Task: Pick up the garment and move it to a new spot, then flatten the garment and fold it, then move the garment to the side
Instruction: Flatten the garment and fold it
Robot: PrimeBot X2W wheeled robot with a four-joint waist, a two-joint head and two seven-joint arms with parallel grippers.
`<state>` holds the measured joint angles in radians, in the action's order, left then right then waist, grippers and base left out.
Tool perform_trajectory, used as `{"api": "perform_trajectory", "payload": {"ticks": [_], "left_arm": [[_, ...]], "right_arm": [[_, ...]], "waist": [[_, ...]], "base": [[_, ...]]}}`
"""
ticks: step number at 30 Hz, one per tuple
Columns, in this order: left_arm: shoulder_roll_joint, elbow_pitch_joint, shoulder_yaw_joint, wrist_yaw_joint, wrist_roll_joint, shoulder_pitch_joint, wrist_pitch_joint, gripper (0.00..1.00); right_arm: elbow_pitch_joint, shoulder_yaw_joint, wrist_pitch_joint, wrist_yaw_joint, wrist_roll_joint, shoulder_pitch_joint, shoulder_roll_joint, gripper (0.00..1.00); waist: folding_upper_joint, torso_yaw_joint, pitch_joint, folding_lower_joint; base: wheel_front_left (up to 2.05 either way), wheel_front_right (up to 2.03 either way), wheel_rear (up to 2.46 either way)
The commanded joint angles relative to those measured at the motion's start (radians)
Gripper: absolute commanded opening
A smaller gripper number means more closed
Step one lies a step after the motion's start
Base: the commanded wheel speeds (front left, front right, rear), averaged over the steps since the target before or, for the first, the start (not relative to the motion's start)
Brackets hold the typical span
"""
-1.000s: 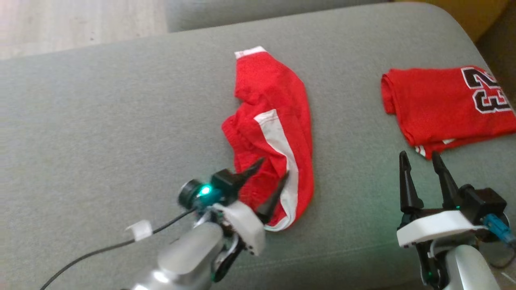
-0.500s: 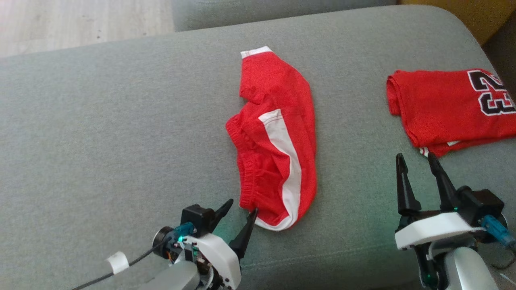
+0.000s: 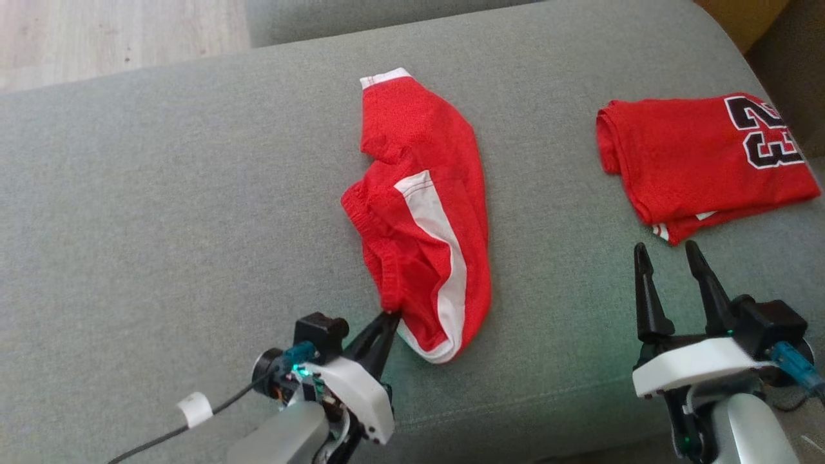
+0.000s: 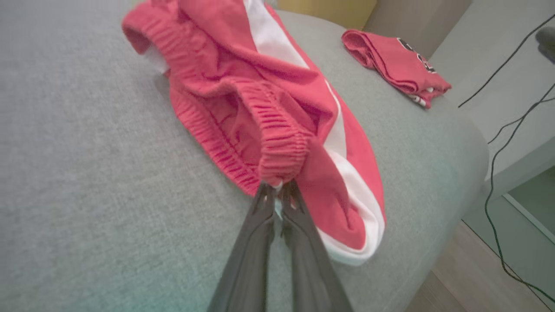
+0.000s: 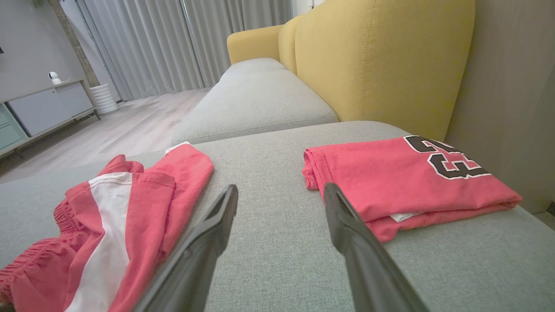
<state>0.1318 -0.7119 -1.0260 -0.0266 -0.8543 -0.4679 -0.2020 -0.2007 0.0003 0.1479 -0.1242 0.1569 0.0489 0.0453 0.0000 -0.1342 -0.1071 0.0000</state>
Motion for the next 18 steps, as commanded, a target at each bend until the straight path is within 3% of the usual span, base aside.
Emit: {"api": "perform_trajectory", "payload": {"ticks": [1, 8, 13, 14, 18], "left_arm": [[0.013, 0.006, 0.051, 0.009, -0.004, -0.054, -0.025, 0.00], [0.099, 0.016, 0.154, 0.077, 0.001, -0.065, -0.055, 0.00], [0.173, 0.056, 0.253, 0.163, 0.001, -0.031, -0.059, 0.00], [0.173, 0.056, 0.253, 0.163, 0.001, -0.031, -0.059, 0.00], [0.206, 0.097, 0.319, 0.238, 0.015, 0.021, -0.059, 0.00]], "right_arm": [[0.034, 0.022, 0.001, -0.007, -0.007, 0.021, 0.005, 1.00], [0.032, 0.014, 0.003, -0.007, -0.004, -0.001, 0.005, 1.00], [0.032, 0.012, 0.004, -0.007, -0.002, -0.009, 0.005, 1.00], [0.032, 0.012, 0.004, -0.007, -0.002, -0.009, 0.005, 1.00], [0.031, 0.014, 0.004, -0.007, -0.001, -0.011, 0.005, 1.00]], "waist": [[0.0000, 0.007, 0.010, 0.0000], [0.0000, 0.042, 0.042, 0.0000], [0.0000, 0.065, 0.054, 0.0000], [0.0000, 0.065, 0.054, 0.0000], [0.0000, 0.077, 0.056, 0.0000]], "base": [[0.00, 0.00, 0.00], [0.00, 0.00, 0.00], [0.00, 0.00, 0.00], [0.00, 0.00, 0.00], [0.00, 0.00, 0.00]]}}
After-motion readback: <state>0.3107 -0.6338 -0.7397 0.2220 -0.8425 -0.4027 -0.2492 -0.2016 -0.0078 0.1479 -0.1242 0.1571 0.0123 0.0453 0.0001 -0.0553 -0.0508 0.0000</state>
